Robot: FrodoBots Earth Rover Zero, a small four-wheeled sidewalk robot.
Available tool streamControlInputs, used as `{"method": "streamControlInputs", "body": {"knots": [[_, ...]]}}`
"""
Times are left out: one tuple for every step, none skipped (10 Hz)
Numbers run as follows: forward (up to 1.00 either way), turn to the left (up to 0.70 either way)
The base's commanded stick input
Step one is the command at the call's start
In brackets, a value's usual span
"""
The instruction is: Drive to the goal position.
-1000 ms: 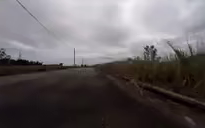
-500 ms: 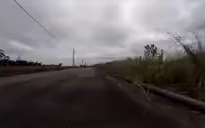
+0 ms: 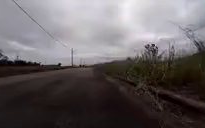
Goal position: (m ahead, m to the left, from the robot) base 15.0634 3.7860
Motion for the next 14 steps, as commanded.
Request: {"method": "streamControlInputs", "body": {"knots": [[0.7, 0.0], [0.7, 0.0], [0.7, 0.0], [0.7, 0.0], [0.7, 0.0], [0.7, 0.0], [0.7, 0.0], [0.7, 0.0], [0.7, 0.0], [0.7, 0.0], [0.7, 0.0], [0.7, 0.0], [0.7, 0.0], [0.7, 0.0]]}}
